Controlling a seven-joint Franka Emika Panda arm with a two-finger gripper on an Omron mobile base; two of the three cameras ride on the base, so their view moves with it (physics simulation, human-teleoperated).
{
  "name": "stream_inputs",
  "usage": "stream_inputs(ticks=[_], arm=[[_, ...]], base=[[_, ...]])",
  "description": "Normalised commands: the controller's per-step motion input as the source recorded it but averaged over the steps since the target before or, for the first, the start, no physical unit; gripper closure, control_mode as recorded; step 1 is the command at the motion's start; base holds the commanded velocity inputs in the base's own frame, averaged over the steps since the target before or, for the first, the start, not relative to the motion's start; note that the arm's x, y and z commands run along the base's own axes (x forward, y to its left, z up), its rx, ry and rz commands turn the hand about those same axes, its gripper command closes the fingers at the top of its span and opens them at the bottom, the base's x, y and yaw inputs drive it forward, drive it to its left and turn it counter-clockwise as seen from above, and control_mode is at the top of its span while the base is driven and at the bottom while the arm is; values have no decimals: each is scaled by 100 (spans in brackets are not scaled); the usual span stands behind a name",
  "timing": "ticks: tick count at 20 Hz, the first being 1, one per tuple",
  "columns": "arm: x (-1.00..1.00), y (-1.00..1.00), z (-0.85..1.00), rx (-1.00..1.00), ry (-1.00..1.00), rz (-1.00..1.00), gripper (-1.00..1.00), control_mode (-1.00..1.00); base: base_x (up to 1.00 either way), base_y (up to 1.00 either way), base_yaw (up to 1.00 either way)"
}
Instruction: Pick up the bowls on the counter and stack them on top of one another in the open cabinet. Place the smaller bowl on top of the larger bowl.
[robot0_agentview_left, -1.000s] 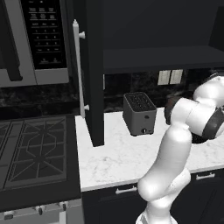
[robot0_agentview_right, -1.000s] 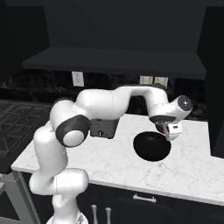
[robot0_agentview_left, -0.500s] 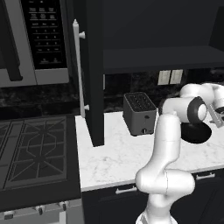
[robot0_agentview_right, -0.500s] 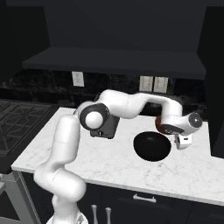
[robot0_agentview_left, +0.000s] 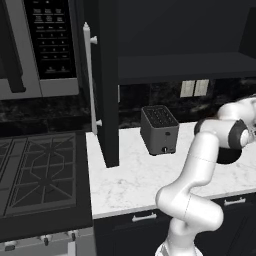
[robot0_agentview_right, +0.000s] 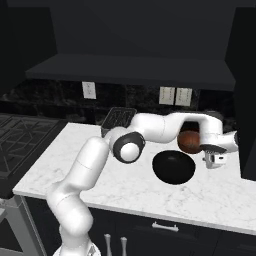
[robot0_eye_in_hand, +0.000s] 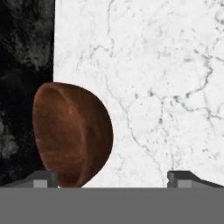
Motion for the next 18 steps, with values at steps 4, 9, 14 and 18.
stream_inputs(ticks=[4,9,14,18], arm=[[48,77,-50,0,0,0,-100,-100],[42,45,-26,0,0,0,-100,-100],[33,12,-23,-1,0,0,-100,-100],[12,0,-8,0,0,0,100,-100]], base=[[0,0,0],[0,0,0],[0,0,0],[0,0,0]])
